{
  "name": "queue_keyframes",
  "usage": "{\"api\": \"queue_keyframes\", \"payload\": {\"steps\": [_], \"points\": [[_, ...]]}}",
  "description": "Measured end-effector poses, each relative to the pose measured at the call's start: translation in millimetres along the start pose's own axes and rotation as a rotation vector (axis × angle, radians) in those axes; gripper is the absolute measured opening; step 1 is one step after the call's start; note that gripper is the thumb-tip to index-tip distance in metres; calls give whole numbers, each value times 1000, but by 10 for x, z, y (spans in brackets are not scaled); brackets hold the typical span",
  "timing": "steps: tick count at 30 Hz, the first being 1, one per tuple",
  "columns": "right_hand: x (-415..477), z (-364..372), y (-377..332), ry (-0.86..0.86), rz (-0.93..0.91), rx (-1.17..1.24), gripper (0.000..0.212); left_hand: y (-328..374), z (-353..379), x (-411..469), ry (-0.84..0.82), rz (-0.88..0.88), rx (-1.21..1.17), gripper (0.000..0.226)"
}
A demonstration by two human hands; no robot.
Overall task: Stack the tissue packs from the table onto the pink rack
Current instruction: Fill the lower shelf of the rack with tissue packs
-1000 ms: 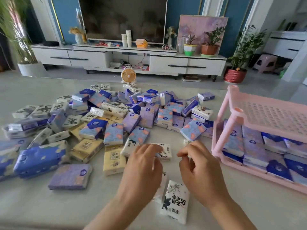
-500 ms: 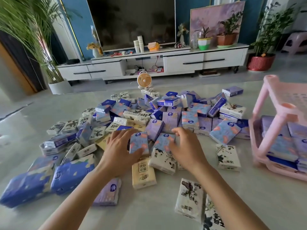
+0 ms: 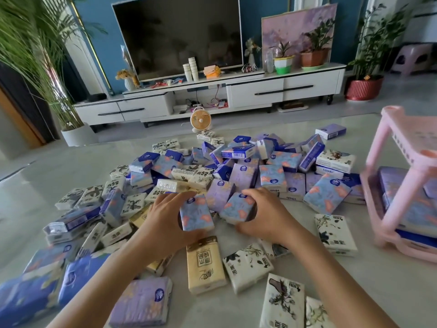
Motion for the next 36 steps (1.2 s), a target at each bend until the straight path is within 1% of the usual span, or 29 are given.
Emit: {"api": "queue_keyframes", "payload": {"steps": [3,7,10,14,17,20,21,23,24,26,28,29,31,33,36], "points": [[-170,-142,-41,30,-33,143,73,98,-89,-112,85,58,-25,80],[-539,-315,-52,8,-12,293,66,405,-93,-307,60,185,-21,79],[-884,-459,-9,8,44,300,58,767,16,-479,21,304,-36,78],[-1477,-841,209,12,172,264,56,1306,239,-665,-19,419,-88,68],[-1963,-1173,465,89,226,240,52,1795,436,-738,-91,517,-183,64],[-2312,-1378,793,263,283,266,48,2319,659,-686,-147,598,-304,65],[-2379,-1396,907,359,291,238,47,2489,744,-632,-160,604,-331,63],[-2452,-1382,1117,555,283,70,52,2773,896,-494,-157,591,-345,60],[-2452,-1362,1214,624,273,-17,59,2879,965,-418,-131,576,-335,62],[-2411,-1362,1379,691,283,-144,70,3053,1041,-276,-90,537,-321,67],[-2345,-1435,1530,687,325,-336,71,3202,1081,-112,-50,524,-294,66],[-2311,-1482,1587,668,369,-409,71,3277,1097,-36,-31,527,-282,62],[-2272,-1546,1692,624,441,-473,73,3414,1165,127,-7,556,-270,53],[-2271,-1579,1764,587,473,-498,68,3516,1288,279,-53,602,-265,55],[-2285,-1621,1834,513,570,-491,52,3574,1482,392,-183,620,-191,62]]}}
Point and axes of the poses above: each hand's wrist, its own x-axis towards the middle knuckle, its own z-axis out of the palm, y = z × x, the point moved 1 cm from there along x, towards the middle knuckle, and after that the axes turned 9 degrees about -y, right-handed, at the moved point
